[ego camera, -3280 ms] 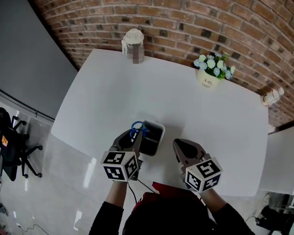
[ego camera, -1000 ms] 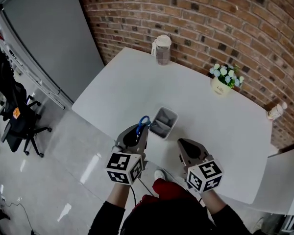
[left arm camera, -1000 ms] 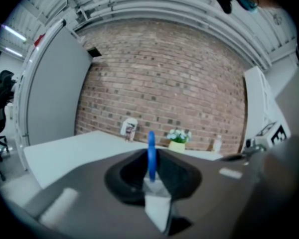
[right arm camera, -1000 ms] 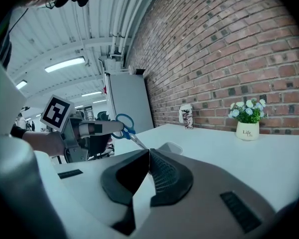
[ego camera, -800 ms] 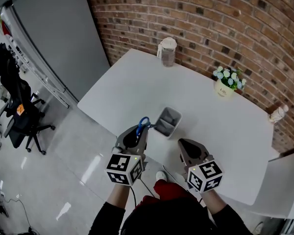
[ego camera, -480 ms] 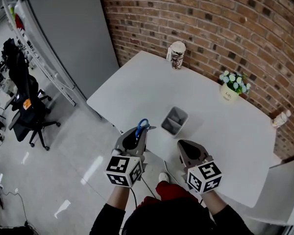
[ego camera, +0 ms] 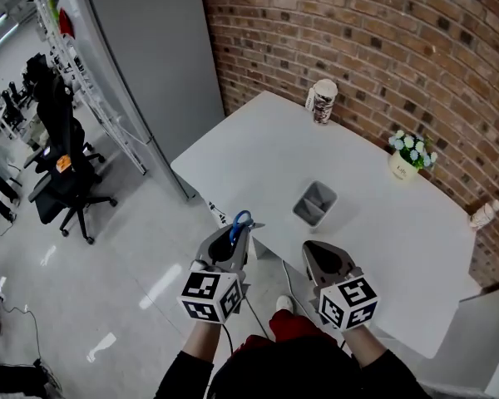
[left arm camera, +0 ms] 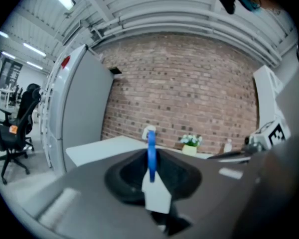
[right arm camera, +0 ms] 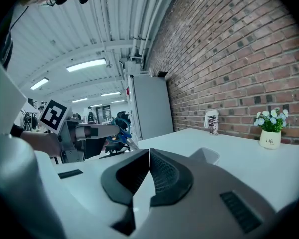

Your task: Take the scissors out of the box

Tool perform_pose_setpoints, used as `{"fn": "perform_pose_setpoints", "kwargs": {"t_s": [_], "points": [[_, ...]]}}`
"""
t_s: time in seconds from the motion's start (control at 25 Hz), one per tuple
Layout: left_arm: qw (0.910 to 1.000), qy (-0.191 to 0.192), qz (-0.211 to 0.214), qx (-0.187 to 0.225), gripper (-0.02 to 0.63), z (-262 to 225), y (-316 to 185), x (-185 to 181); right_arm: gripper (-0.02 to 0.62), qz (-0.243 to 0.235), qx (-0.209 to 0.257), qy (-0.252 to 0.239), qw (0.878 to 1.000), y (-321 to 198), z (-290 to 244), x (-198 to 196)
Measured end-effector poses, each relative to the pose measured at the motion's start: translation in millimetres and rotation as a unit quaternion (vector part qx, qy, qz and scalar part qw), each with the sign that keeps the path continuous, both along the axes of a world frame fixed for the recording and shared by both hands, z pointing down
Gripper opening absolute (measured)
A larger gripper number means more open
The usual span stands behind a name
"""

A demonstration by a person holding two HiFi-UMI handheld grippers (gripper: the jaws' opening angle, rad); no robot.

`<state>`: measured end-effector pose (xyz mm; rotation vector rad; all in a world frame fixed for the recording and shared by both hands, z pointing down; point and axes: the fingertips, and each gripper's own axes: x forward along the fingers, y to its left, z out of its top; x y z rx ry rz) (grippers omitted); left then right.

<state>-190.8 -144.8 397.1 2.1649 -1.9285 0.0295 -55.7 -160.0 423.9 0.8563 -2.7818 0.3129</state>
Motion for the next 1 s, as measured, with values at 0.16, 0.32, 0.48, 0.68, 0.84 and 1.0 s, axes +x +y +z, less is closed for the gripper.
{"fn": "perform_pose_setpoints", "kwargs": {"t_s": [0.16,0.32,0.48,0.68,0.84,1.0], "points": [[0.9998,-0.001,-0.019,-0.003,0.048,2.6,20.9,-11.4,0.009,-0.016,0.003,-0.004,1.0,14.2,-1.1,-10.3],[0.9993,-0.002,-0.038,-0.005,0.048,4.7,41.0,-21.7,0.008,-0.033,0.003,-0.006,0.999,27.4,-1.4,-20.0],[0.9984,-0.004,-0.056,-0.008,0.048,8.0,59.9,-30.4,0.009,-0.048,0.004,-0.01,0.999,39.8,-1.3,-28.4],[0.997,-0.007,-0.076,-0.012,0.048,10.0,82.6,-38.3,0.008,-0.067,0.003,-0.017,0.998,54.9,-2.6,-37.8],[0.9957,-0.007,-0.091,-0.016,0.048,14.1,101.4,-43.6,0.009,-0.084,0.007,-0.016,0.996,68.7,-1.8,-46.5],[0.9942,-0.007,-0.106,-0.019,0.048,17.5,118.8,-46.5,0.008,-0.097,0.006,-0.017,0.995,80.8,-0.4,-50.8]]}}
